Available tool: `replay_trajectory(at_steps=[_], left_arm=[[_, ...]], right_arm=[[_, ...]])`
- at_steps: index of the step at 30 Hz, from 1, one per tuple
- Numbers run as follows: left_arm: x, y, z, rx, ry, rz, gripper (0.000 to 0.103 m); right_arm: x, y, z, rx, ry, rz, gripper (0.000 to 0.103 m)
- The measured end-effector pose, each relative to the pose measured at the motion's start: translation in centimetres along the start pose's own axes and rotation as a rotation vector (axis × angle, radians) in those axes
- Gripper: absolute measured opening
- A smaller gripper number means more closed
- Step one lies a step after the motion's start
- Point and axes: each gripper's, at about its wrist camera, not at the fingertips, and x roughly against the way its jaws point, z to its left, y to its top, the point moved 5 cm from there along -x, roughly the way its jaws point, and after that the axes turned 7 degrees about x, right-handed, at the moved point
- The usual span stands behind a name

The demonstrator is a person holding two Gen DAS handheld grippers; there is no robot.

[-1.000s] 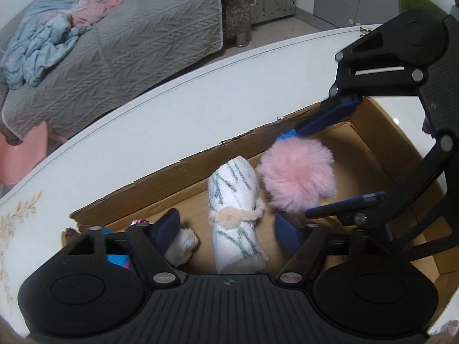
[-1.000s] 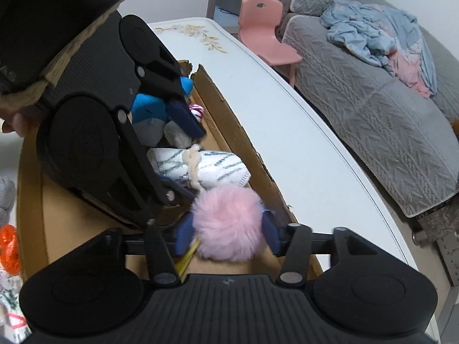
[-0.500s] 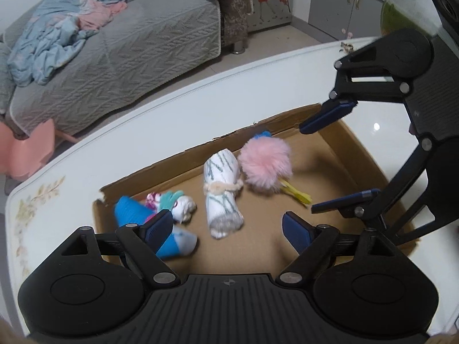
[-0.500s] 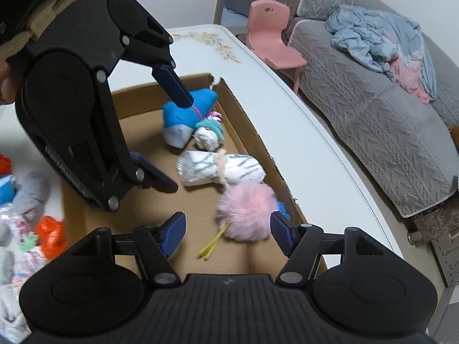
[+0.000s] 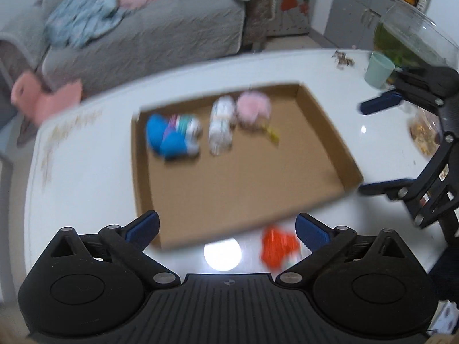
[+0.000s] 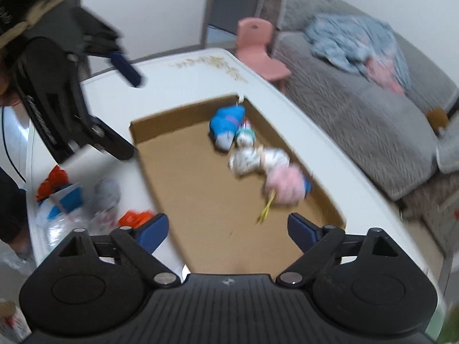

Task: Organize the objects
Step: 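Move both grippers back to the remaining pile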

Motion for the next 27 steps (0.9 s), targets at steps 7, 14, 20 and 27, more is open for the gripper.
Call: replay_trajectory(at_steps=[7,14,20,27], left_arm=[[0.0,-8.7,4.0,0.174,0.086,0.145,0.102],[-2.4,-14.1,6.4,0.371,0.136,0.247,0.102],[-3.3,-15.3,7.3,0.424,0.168,0.263,0.102],[-3.6,-15.5,8.1,0.474,0.189,0.244,0.102]], right_arm=[[0.4,-5.7,4.3,-0.233,-0.013,0.070,0.092],[-2.9,-9.8,5.1,-0.528,-0.035,0.171,0.090],[-4.4,-10.3,5.2,-0.587,-0.042,0.216,0.080],[-5.5,-10.7,6.7,-0.570,-0.041,0.261,0.056]])
